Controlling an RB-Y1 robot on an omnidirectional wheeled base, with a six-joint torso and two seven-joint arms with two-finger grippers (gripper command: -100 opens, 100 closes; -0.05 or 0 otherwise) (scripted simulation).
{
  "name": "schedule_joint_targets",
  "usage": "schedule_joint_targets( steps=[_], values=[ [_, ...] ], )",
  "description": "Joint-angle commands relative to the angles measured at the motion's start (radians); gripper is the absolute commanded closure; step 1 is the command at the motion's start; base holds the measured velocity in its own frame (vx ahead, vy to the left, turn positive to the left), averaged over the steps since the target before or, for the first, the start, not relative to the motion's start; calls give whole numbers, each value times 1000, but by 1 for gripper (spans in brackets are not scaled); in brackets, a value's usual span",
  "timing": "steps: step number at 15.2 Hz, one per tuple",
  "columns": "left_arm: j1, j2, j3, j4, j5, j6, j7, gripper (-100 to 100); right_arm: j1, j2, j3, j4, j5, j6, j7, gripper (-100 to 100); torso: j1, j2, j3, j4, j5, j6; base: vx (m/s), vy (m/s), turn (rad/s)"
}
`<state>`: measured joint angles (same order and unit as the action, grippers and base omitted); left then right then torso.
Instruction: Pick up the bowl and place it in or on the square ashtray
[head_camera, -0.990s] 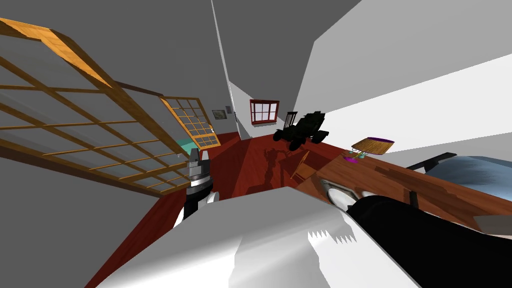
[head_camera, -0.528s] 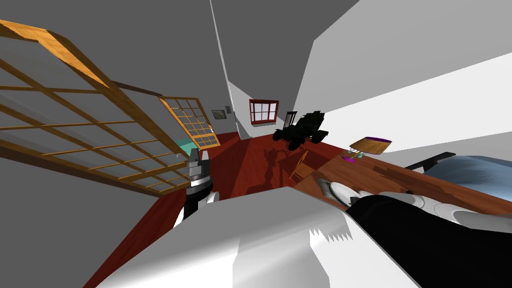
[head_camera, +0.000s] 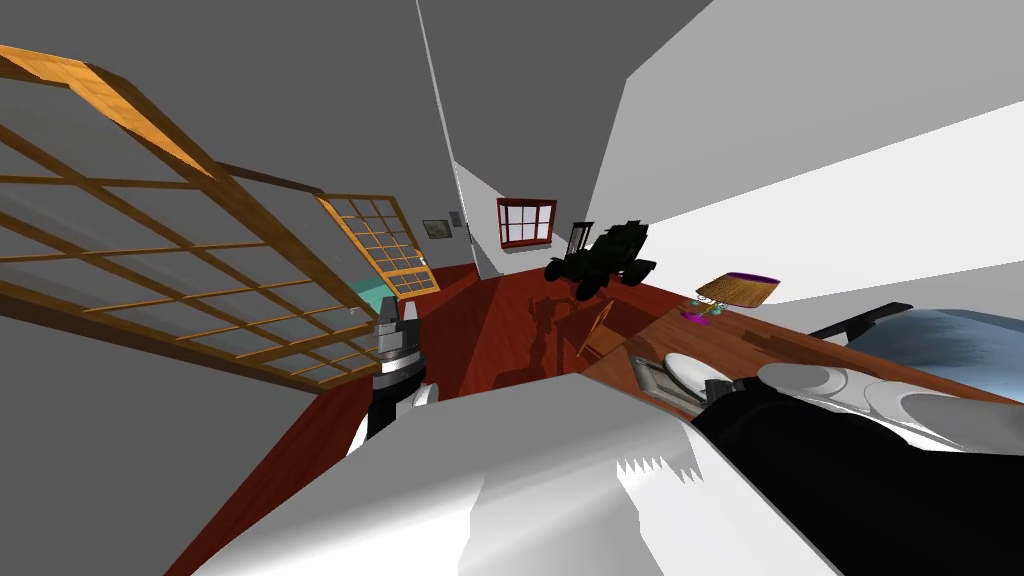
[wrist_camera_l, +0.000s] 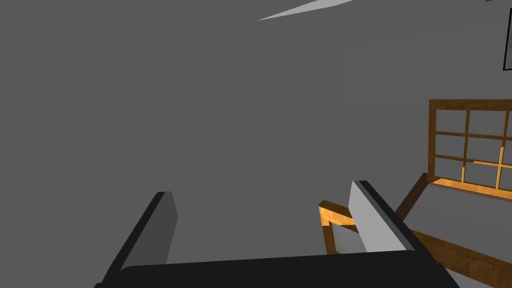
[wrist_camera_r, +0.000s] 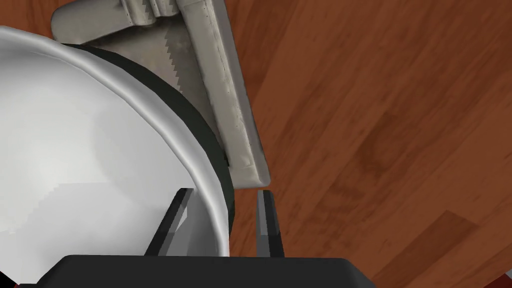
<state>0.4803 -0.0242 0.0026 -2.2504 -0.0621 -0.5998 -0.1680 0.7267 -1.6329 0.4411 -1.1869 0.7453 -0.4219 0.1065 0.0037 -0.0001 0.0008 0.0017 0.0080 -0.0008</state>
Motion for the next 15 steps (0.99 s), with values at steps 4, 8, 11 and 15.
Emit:
schedule_joint_targets(
  steps=[4,8,11,15],
  values=[
    [0,0,0,0,0,0,0,0,0,0,0,0,0,0,0,-100,2,0,0,0,1,0,0,-2,0],
    [0,0,0,0,0,0,0,0,1,-73,-21,-22,-20,-41,-26,-100,3,2,1,0,1,0,-31,-4,-66],
    [0,0,0,0,0,0,0,0,2,-118,-33,-35,-32,-66,-42,-100,3,2,1,1,1,0,-39,1,-58],
    [0,0,0,0,0,0,0,0,1,-131,-36,-41,-34,-72,-48,-100,3,2,1,0,1,0,-23,0,-31]
  ],
)
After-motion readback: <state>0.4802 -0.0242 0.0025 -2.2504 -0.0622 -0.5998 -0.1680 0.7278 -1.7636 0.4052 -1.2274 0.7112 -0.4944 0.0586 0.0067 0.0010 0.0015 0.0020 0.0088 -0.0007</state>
